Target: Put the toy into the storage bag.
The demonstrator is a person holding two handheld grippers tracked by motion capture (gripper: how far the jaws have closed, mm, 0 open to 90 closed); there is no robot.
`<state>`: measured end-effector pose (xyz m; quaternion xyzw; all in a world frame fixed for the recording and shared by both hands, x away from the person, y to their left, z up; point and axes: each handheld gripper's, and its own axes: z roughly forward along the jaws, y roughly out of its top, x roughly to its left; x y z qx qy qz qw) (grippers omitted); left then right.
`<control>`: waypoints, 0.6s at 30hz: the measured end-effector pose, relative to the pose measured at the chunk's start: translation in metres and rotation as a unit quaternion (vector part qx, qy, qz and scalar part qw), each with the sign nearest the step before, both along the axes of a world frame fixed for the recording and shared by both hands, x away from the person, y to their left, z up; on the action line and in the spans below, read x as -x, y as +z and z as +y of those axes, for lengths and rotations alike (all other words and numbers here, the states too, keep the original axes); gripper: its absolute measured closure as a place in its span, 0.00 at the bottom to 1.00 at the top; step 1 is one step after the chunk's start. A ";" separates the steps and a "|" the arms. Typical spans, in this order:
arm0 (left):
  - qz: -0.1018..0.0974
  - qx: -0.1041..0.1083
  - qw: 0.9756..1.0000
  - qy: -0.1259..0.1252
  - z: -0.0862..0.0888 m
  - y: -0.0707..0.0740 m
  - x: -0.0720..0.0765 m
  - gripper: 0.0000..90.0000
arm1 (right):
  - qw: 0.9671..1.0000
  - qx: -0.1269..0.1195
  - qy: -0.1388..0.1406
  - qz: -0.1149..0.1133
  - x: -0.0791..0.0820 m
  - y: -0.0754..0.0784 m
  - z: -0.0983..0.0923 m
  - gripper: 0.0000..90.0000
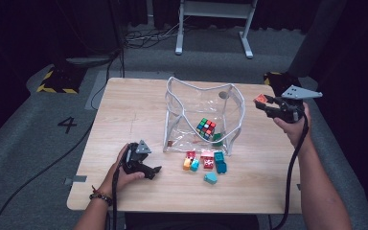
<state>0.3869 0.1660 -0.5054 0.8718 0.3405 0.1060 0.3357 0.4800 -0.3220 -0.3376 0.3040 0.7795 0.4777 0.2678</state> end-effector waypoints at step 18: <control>-0.001 -0.002 1.000 0.001 0.000 0.000 0.000 0.01 | 0.999 -0.002 0.038 -0.013 -0.029 0.048 0.040 0.66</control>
